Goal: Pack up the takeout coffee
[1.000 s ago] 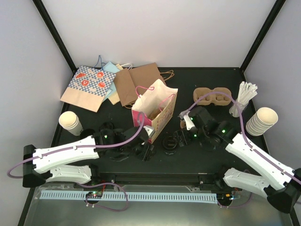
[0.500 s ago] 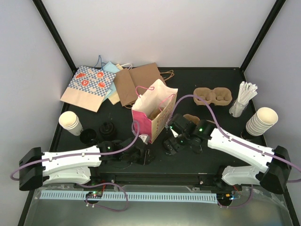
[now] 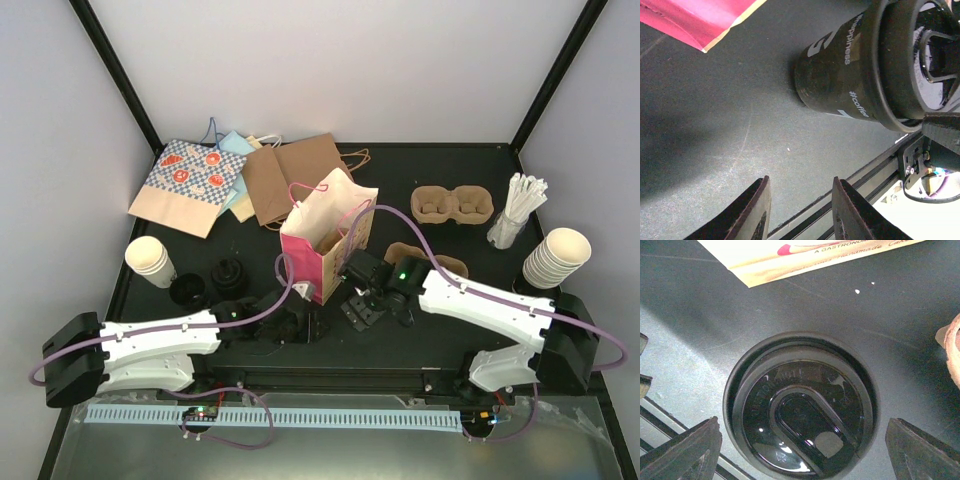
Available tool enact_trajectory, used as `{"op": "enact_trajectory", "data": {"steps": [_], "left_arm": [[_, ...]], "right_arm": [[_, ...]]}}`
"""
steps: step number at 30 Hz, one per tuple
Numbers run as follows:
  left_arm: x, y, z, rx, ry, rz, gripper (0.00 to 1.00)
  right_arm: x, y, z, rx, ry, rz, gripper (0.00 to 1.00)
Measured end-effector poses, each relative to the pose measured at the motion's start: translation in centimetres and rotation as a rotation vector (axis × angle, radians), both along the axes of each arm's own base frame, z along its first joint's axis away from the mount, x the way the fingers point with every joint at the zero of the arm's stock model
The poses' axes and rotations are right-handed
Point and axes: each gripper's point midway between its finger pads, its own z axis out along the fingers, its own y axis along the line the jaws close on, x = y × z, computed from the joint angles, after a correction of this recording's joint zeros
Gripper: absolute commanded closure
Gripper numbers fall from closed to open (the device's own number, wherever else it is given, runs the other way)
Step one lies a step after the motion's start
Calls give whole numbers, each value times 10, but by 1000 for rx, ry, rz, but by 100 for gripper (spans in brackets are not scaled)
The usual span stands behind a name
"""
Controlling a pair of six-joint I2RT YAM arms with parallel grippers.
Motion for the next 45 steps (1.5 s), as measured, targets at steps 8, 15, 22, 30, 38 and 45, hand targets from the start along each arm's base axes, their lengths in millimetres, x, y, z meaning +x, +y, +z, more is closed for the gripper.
{"op": "enact_trajectory", "data": {"steps": [8,15,22,30,38,45], "left_arm": [[6,4,-4,-10,6,31,63],[9,4,-2,-19,2,41,63],[10,4,4,-41,3,36,63],[8,9,16,-82,-31,13,62],[13,23,29,-82,-95,-2,62],[8,31,32,-64,-131,-54,60]], "right_arm": [[3,4,-6,-42,-11,7,12],[3,6,-9,-55,-11,5,19],[3,6,-11,-64,-2,-3,23],[4,8,-10,-80,15,-24,24],[3,11,-8,-75,38,-52,25],[-2,14,-10,-81,46,-51,25]]}}
